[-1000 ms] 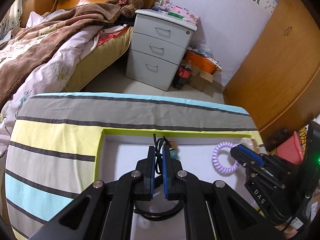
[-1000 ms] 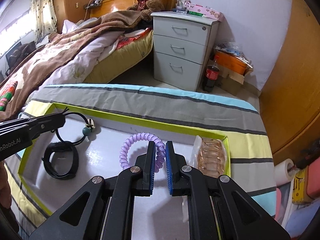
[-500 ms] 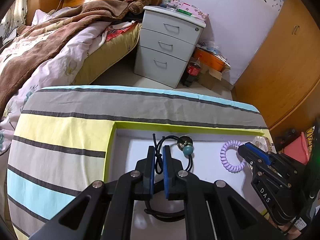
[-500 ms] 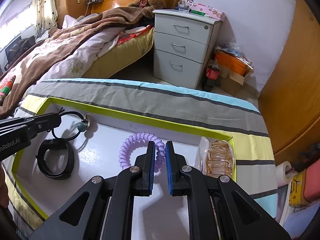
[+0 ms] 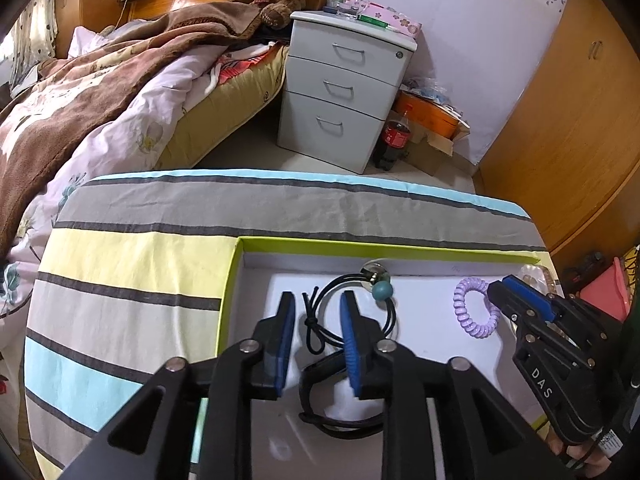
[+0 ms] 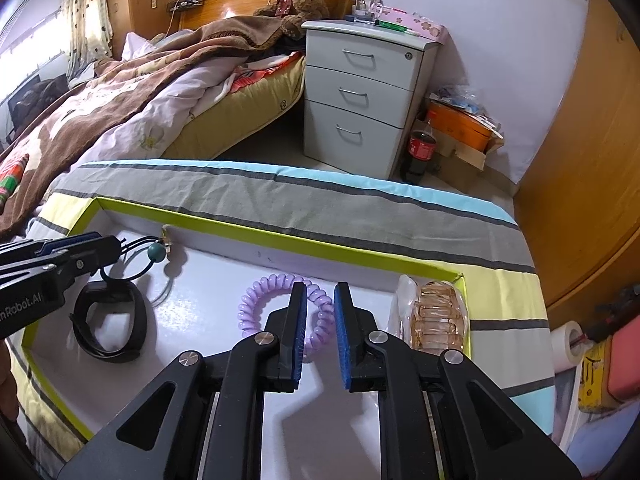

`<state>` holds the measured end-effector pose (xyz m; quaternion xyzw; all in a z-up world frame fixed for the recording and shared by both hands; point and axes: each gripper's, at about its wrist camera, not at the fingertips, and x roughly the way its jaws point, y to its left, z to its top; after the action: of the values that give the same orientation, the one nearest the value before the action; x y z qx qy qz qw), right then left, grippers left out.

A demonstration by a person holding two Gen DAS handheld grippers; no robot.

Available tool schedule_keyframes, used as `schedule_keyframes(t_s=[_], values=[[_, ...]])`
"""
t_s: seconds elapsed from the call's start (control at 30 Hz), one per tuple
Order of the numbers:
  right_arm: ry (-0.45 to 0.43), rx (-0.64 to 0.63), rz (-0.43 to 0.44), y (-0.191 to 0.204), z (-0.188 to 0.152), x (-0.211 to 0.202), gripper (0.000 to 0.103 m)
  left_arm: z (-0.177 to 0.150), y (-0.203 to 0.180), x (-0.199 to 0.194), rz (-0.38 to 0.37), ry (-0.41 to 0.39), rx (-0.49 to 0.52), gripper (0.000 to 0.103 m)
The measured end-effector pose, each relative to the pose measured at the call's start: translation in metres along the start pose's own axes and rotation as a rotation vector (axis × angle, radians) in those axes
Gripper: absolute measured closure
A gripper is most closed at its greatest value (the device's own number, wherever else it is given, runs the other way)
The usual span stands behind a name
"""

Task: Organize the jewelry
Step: 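Open both grippers to release the hair tie and bracelets into the lid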

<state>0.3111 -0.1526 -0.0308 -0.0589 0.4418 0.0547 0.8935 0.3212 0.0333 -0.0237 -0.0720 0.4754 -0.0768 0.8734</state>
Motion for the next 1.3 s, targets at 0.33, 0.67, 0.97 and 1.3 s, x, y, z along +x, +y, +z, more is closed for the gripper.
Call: schedule_keyframes(t_s=[0.33, 0.67, 0.97, 1.3], values=[[-0.022, 0.01, 0.016, 0.002, -0.001, -0.008, 0.079, -0.002, -0.002, -0.005, 0.009, -0.005, 0.007, 0.068], [-0.05, 0.035, 0.033, 0.001, -0.008, -0.025, 0.072, -0.013, -0.004, -0.02, 0.009, -0.018, 0.009, 0.063], [-0.103, 0.057, 0.068, -0.002, -0.027, -0.062, 0.072, -0.029, -0.011, -0.046, -0.009, -0.043, 0.013, 0.057], [-0.132, 0.089, 0.084, -0.008, -0.066, -0.098, 0.072, -0.066, -0.011, -0.089, -0.04, -0.095, 0.02, 0.055]])
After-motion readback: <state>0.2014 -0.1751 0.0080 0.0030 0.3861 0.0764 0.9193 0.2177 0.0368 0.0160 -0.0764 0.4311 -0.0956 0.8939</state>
